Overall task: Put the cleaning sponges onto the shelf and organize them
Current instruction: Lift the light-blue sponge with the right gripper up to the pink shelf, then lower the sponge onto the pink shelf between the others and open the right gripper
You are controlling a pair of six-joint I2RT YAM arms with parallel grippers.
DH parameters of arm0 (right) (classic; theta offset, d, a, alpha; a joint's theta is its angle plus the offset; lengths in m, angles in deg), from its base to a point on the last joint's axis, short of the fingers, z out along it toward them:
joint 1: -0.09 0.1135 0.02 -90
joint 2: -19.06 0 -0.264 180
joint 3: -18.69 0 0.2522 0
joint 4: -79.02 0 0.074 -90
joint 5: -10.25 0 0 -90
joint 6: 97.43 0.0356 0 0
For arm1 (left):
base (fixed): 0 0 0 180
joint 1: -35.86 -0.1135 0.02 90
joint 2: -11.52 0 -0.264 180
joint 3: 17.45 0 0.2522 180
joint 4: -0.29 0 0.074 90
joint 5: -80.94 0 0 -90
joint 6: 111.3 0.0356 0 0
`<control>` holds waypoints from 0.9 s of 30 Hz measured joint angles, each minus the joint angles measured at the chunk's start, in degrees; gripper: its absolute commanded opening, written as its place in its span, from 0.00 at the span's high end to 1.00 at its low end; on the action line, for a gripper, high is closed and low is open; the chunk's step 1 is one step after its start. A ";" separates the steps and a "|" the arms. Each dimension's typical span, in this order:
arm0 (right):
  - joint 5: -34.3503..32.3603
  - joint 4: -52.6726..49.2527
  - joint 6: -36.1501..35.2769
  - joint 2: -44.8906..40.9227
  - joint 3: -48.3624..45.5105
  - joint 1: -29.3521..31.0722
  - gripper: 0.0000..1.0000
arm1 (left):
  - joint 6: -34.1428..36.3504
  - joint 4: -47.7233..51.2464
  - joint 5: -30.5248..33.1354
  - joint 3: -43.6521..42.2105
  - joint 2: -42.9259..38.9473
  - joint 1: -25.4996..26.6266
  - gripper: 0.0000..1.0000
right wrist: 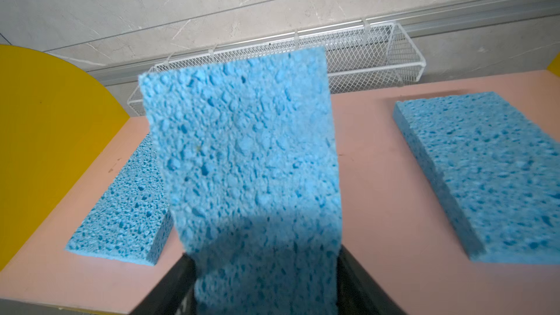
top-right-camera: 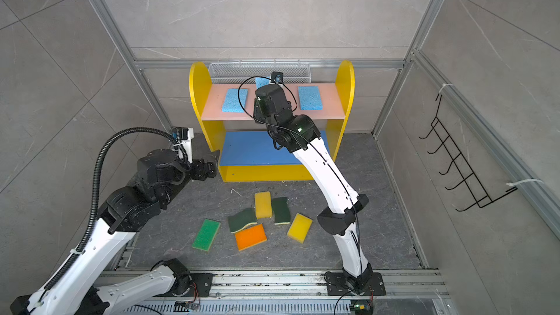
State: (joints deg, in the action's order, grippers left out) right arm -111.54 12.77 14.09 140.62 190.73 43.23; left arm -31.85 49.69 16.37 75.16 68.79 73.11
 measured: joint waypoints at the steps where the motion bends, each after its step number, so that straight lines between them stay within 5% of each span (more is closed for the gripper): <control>1: -0.20 0.02 0.13 0.28 0.00 -0.02 0.32 | 0.07 -0.04 0.00 0.00 0.24 -0.17 0.03; 27: -4.24 1.68 2.49 4.76 2.89 -1.70 0.21 | 0.00 -0.20 -0.52 -1.05 0.96 -3.02 0.02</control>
State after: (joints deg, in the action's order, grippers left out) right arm -115.78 14.45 16.58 145.39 193.61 41.52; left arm -31.85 49.49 15.84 74.11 69.76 70.10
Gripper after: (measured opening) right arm 0.788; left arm 0.976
